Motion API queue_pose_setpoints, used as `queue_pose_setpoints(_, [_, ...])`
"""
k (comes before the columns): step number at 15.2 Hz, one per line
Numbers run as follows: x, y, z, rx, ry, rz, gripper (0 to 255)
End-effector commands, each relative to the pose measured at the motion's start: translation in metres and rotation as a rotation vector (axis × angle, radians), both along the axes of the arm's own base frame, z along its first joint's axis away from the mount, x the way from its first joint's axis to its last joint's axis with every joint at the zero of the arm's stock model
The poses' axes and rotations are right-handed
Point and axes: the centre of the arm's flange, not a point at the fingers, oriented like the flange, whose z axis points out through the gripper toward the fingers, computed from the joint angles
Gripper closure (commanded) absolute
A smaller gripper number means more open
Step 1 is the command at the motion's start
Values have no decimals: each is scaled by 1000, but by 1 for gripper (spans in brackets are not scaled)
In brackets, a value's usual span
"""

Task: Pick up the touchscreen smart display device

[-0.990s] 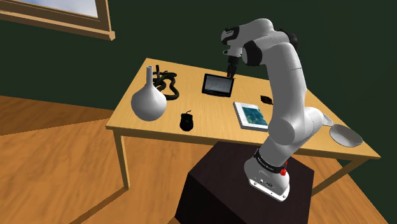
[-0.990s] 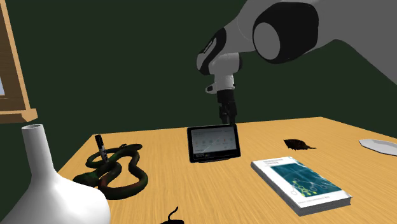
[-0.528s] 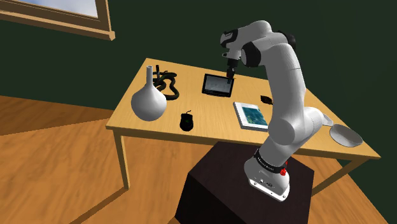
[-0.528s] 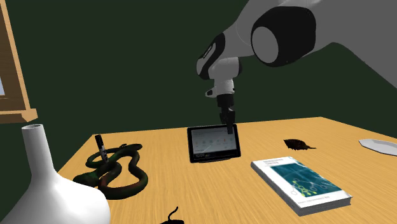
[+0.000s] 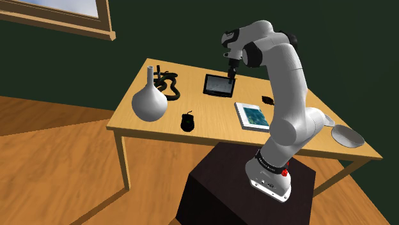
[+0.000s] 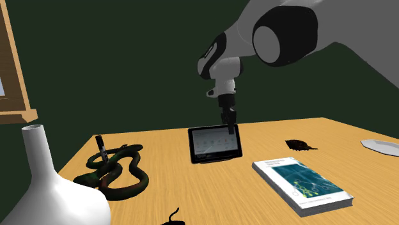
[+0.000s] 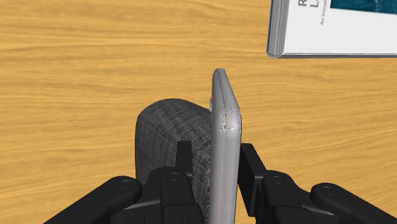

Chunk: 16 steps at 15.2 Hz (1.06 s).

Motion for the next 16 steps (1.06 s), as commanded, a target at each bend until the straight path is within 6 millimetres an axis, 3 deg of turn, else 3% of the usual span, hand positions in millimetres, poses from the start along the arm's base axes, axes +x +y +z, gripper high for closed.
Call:
queue_pose_setpoints(1, [0,0,8,0,0,0,255])
queue_pose_setpoints(14, [0,-1,77,0,0,0,255])
queue_pose_setpoints(16, [0,-1,77,0,0,0,255])
